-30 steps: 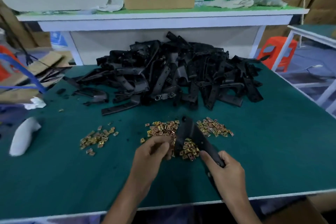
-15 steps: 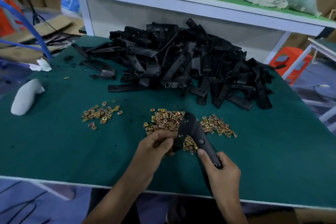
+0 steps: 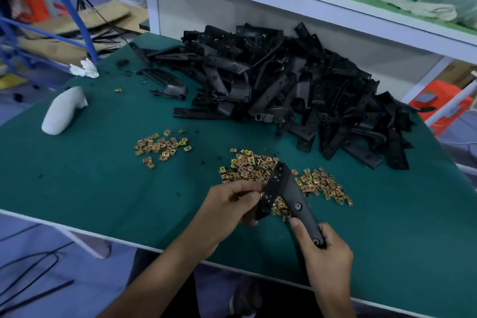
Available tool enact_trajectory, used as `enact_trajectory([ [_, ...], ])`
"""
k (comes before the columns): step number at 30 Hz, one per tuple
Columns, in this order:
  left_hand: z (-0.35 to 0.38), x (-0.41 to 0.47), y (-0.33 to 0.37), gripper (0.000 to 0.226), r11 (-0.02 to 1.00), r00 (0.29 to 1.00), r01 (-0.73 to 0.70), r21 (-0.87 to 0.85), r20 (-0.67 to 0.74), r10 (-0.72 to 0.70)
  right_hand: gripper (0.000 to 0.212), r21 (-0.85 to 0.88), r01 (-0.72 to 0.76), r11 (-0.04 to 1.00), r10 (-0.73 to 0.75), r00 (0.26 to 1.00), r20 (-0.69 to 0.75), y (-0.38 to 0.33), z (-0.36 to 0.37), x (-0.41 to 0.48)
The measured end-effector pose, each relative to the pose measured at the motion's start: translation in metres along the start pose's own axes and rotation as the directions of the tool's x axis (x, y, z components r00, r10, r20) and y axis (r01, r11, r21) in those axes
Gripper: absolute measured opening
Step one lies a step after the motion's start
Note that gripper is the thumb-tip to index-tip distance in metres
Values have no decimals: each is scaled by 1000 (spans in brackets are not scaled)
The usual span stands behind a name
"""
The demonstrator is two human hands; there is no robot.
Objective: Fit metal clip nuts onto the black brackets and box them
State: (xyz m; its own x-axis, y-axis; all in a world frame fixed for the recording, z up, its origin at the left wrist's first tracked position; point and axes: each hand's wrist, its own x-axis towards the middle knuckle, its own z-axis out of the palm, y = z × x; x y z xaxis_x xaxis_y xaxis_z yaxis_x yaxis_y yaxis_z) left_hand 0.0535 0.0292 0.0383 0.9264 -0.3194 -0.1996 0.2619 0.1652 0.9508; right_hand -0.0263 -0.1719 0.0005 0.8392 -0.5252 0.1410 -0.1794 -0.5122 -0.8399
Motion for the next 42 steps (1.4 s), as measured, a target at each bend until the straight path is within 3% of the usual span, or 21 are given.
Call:
enact_trajectory([
  [7,-4,3,8,19,994,999,-36,105,28,33,50,-41,39,998,-38,999,28,6,2,2],
  [13,-14,9,20,49,956,966,-41,291,254,-36,60,-66,35,997,-29,995,90,5,1,4],
  [15,-16,15,26,42,930,946,-85,357,322,-38,60,-43,8,999,-5,997,79,4,1,4],
  [17,-19,28,32,21,894,938,-146,424,347,-11,63,1,-31,1000,31,998,47,2,1,5],
  [19,-24,53,37,25,796,956,-243,555,276,100,66,38,-52,998,51,999,16,0,0,5],
  [22,-37,99,43,27,440,946,-220,871,79,316,67,55,-73,996,73,997,-9,-1,0,4],
  [24,-48,121,38,29,230,947,-174,957,99,305,66,49,-85,995,86,996,-5,-1,-1,3],
  [25,-52,128,35,26,193,952,-180,965,122,280,66,43,-83,996,83,996,-7,-1,-1,3],
  [29,-59,140,31,11,232,955,-211,950,150,254,63,36,-71,997,72,997,-23,-1,1,2],
  [35,-57,132,24,10,251,941,-278,927,211,263,70,16,-50,999,51,998,-40,5,1,3],
  [38,-59,129,19,20,266,943,-258,929,182,277,64,-5,-49,999,49,998,-44,3,1,3],
  [42,-59,124,16,19,379,938,-237,895,109,329,59,8,-58,998,58,998,-35,-2,2,1],
])
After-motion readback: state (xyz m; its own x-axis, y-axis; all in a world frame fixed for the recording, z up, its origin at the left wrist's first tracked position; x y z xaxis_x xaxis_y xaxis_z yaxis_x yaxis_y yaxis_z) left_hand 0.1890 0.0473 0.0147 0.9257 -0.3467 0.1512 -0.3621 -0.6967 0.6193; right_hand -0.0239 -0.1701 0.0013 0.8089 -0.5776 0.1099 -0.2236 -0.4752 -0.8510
